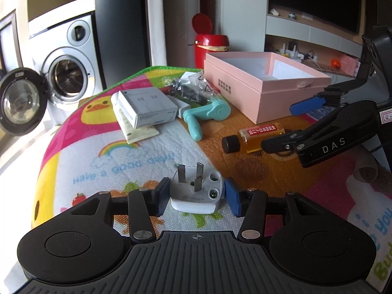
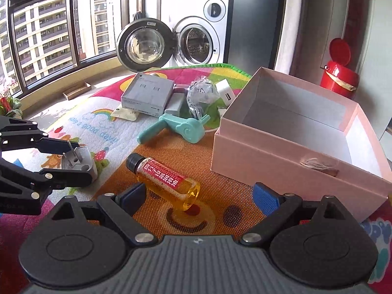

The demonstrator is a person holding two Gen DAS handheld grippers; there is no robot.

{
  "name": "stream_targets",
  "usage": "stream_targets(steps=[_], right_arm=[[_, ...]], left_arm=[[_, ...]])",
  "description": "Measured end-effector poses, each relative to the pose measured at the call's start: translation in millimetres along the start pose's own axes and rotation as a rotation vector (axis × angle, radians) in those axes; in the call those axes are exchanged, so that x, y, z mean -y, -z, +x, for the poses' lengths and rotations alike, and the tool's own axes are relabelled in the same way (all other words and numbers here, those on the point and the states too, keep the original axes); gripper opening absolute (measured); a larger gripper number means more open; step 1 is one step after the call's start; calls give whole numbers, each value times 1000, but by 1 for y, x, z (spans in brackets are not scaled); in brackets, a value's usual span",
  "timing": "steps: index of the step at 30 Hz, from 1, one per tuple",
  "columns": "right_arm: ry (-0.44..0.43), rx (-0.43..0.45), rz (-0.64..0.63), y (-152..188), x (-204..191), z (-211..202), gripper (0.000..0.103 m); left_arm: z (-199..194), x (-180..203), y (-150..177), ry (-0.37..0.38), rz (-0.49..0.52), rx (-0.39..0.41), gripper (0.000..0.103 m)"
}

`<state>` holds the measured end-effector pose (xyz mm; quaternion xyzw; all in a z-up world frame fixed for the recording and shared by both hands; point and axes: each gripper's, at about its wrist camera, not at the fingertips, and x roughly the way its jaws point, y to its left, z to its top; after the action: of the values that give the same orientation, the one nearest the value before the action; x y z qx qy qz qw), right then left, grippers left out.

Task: Organize rigid objects
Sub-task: 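Grasp the white plug adapter with the left gripper while the right grasps the yellow oil bottle, then carry the plug adapter and oil bottle into the pink box and release both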

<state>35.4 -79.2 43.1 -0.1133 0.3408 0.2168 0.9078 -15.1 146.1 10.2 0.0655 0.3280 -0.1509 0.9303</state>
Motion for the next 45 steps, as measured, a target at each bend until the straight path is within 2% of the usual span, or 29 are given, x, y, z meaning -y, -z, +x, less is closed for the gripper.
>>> stream_targets(steps=[3,7,9,15,17,19,24,27,30,32,34,37,39,42,45], right_arm=[[43,13,1,3,1,-1,94],[-75,1,115,1,6,-4,94],[-99,-1,172,-3,2,-3,94],[-22,-23,294,-25,-28,25,94],[51,-33,289,-30,-37,34,94],[102,-56,276,-32,-39,41,81],[71,-70,214,-25,-30,28,81],[0,-55,160,-12,-16,-6,81],[-3,-1,105,-1,4,-47,81],[16,68,93,2,27,-81,81],[62,135,101,-5,50,-104,81],[165,247,95,-27,79,-116,81],[197,295,98,-47,98,-110,81],[165,278,64,-66,114,-90,81],[194,256,82,-56,114,-82,82]], left_arm=[[2,-2,2,0,-20,10,53],[4,-4,0,-5,-36,33,53],[2,-3,2,-14,-32,37,53],[-7,-8,11,-62,-65,60,53],[-9,-9,13,-67,-72,68,53],[-10,-8,13,-77,-76,74,53],[-16,-4,15,-46,-87,84,53],[-26,9,14,2,-49,87,53],[-38,25,6,67,-35,110,53],[-44,35,-14,125,-45,145,53],[-46,44,-45,153,-31,191,52],[-37,60,-109,156,-9,282,53],[-19,66,-154,181,-48,327,53],[24,69,-199,215,-119,260,52],[52,71,-205,176,-148,211,50]])
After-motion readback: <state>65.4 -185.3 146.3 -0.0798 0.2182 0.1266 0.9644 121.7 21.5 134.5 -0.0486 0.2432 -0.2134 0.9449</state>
